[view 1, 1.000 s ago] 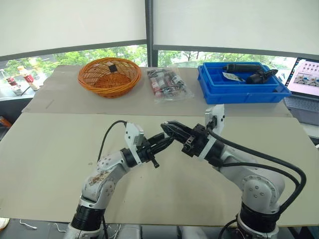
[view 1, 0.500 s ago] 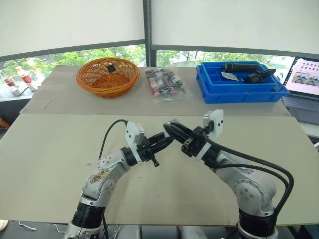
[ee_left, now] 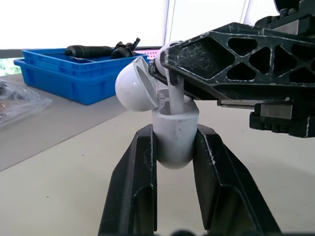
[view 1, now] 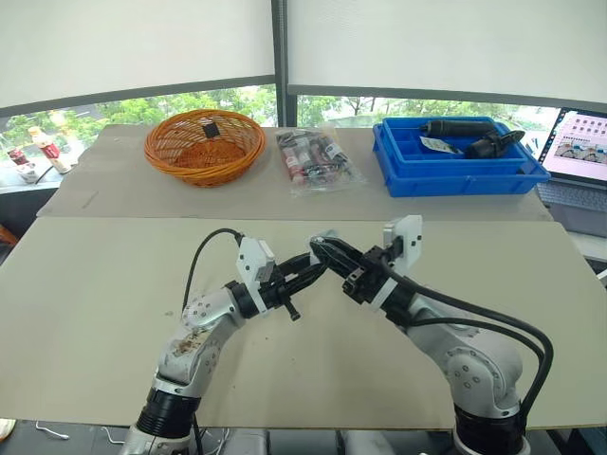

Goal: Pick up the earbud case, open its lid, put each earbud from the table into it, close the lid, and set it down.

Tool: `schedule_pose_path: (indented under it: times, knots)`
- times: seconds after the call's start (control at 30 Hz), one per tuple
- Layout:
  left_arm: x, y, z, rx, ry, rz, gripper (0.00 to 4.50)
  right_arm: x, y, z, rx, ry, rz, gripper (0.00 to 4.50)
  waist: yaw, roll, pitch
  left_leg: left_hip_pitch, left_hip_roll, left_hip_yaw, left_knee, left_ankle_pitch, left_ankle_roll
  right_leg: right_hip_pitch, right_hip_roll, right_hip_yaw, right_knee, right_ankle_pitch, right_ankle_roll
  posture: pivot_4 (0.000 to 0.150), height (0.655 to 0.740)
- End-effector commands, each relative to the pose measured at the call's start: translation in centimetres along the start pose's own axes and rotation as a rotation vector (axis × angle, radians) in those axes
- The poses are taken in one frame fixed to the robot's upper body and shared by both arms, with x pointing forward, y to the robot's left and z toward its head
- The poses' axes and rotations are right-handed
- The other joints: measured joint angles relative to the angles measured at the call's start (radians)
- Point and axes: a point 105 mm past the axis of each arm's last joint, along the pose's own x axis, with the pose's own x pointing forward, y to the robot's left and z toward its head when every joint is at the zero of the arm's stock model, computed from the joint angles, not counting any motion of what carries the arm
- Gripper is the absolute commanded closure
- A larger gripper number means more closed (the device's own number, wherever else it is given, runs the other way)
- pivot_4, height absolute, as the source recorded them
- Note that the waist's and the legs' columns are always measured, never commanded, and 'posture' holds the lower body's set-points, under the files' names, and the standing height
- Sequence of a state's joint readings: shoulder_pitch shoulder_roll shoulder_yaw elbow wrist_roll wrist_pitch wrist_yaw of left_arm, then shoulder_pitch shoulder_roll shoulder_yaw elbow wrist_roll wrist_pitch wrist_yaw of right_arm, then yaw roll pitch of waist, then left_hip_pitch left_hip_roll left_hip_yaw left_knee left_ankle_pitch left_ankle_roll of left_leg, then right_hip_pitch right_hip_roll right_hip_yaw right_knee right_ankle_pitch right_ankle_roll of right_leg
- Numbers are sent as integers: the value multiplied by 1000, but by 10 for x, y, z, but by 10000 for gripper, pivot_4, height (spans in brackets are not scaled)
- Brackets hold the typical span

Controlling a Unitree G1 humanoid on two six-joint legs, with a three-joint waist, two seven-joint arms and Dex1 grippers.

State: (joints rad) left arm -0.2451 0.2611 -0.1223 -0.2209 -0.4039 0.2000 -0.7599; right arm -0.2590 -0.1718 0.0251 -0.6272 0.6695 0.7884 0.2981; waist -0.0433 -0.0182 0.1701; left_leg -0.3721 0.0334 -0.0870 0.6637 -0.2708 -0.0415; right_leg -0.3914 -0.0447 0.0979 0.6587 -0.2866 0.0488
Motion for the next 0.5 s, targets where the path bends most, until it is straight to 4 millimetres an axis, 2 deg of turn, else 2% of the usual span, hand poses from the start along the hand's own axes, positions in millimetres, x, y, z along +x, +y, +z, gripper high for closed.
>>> schedule_pose_path:
  times: [0.03, 0.27, 0.5]
  knots:
    - [4, -11, 21, 88, -92, -52, 39874, 0, 4, 2, 1, -25, -12, 41724, 0, 0, 0, 0, 0, 0, 0, 0, 0, 0, 0, 0, 0, 0, 0, 1500, 7282]
    - [2, -9, 21, 107, -103, -23, 39874, 0, 7, 0, 8, -61, -26, 41724, 0, 0, 0, 0, 0, 0, 0, 0, 0, 0, 0, 0, -1, 0, 0, 1500, 7282]
    - [3, -9, 23, 88, -114, -5, 39874, -1, 12, -15, -20, -34, -22, 41724, 0, 0, 0, 0, 0, 0, 0, 0, 0, 0, 0, 0, -1, 0, 0, 1500, 7282]
